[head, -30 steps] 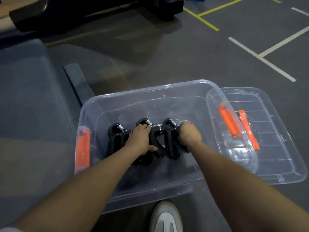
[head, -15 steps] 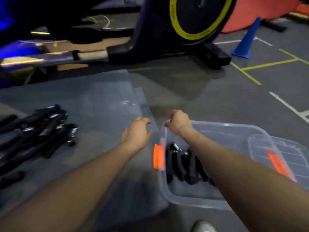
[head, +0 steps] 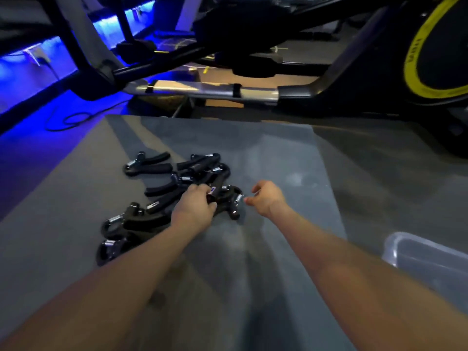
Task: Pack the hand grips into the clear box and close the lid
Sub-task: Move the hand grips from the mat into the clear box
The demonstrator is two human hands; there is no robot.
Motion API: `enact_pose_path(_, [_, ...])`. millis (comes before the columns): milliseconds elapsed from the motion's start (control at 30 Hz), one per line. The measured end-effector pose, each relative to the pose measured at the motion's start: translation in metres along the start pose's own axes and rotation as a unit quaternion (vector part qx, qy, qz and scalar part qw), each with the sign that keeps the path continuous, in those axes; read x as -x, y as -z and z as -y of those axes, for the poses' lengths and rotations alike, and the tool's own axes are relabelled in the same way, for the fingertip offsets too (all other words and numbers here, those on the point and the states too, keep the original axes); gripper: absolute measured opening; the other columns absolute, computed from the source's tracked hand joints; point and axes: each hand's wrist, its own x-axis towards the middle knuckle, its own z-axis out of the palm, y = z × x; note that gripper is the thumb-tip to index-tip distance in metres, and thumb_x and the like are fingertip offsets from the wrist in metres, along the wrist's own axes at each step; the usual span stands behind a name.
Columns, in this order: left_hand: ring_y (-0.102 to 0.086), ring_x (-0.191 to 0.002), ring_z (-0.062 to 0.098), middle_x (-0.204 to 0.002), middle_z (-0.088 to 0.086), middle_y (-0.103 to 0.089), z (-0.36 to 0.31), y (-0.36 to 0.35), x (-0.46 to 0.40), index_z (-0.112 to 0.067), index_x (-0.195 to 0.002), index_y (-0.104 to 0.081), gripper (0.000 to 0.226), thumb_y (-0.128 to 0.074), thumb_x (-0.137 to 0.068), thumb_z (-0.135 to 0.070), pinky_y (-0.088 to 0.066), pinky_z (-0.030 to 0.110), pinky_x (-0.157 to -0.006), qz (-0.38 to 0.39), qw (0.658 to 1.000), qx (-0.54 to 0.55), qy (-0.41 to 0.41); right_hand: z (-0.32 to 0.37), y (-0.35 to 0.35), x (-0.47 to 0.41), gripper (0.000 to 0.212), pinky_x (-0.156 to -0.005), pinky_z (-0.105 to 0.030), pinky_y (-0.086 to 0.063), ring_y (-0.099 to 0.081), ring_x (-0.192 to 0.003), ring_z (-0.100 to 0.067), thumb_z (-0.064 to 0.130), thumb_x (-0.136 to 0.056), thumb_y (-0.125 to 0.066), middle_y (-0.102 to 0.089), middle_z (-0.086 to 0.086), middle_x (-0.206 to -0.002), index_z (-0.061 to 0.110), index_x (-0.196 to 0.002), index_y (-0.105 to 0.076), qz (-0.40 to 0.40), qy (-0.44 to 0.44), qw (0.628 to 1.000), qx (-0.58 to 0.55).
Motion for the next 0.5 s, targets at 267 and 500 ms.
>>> enact_pose_path(267, [-0.050,-0.120,0.030,-0.130,0.013,-0.047,0.051,-0.005,-0.037,-0.009,-0.128,-0.049,0.042,-0.055,-0.091,-0.027,-0.042,0.041,-0.103,-0.012,0.997,0.050,0.061,0.034,-0.053,-0.036,0.020,-0.088,-0.029,-0.045,-0.060,-0.107,-0.027,0.025,-0.085,-0.068,-0.066,-0.015,-0.107,0.007,-0.086,-0.060,0.004,-0.003,0.999,-0.034])
enact_pose_path(500, [-0.051,-0.117,0.026,-0.128,0.009,-0.049,0.067,-0.016,-0.048,-0.012,-0.128,-0.051,0.041,-0.057,-0.090,-0.027,-0.043,0.037,-0.097,-0.010,0.997,0.051,0.059,0.056,-0.083,-0.061,0.039,-0.093,-0.035,-0.050,-0.061,-0.108,-0.030,0.037,-0.077,-0.072,-0.068,-0.012,-0.111,0.008,-0.102,-0.065,0.000,-0.015,1.000,-0.027])
